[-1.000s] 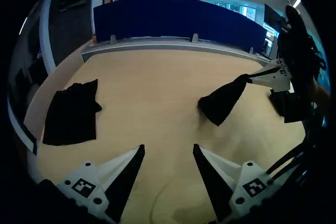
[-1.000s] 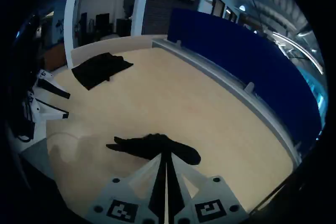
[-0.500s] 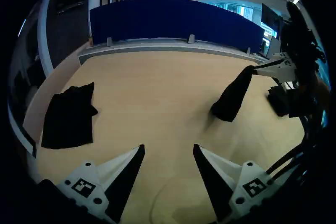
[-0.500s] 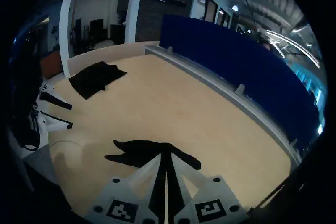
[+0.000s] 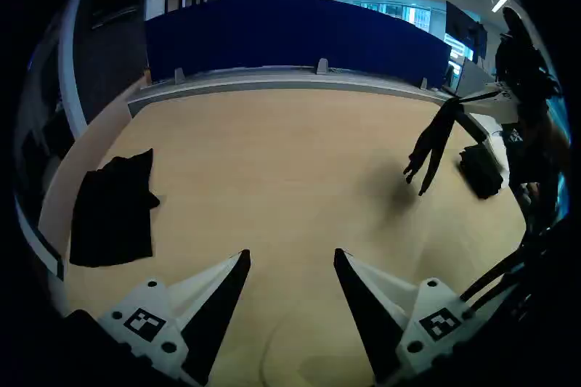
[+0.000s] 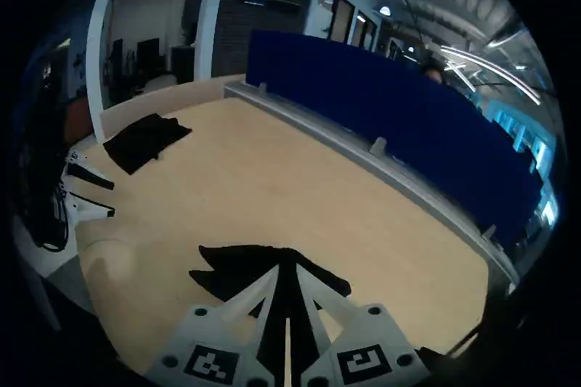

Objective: Fold towel

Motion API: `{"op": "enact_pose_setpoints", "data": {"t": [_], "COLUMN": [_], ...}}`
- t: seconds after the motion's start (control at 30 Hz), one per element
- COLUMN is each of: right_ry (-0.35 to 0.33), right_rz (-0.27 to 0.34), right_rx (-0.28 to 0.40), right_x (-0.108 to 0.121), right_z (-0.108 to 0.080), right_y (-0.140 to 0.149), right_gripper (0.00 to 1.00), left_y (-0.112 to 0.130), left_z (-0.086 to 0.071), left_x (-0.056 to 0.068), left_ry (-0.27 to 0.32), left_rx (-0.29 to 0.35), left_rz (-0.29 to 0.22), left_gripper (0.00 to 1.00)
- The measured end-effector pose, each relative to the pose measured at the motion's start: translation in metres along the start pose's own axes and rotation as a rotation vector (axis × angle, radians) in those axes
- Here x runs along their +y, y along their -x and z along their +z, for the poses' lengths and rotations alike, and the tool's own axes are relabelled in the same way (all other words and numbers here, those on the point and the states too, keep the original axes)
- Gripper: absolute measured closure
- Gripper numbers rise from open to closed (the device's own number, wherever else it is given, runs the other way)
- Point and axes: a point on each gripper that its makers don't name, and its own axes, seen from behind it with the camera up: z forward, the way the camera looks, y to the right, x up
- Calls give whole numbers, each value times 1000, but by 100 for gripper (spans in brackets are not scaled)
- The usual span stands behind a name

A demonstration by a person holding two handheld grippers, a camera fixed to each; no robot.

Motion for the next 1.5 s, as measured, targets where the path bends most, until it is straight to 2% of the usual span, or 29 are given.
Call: {"op": "enact_pose_setpoints", "data": {"t": [0.2,0.5,0.93,1.23,1.5], "right_ry": [48,133,220,260,275], "right_rz": [22,22,45,76,97], "right_rx": [-4,-39,-58,-72,-101], "right_x": [51,129,216,253,259], "right_z": [-24,-59,-90,-103,-111], "right_y": [9,34,57,72,94], "right_gripper": [97,97,97,97,97], "left_y": [-2,-4,-11,-15,-16], "left_z": [6,13,18,18,17], "left_x": [7,16,24,30,33], "left_ry": [11,17,11,13,15], "left_rx": [-3,-11,-16,-17,-19], "left_rz": [7,7,23,31,39], "left_gripper": [15,15,15,15,15]}}
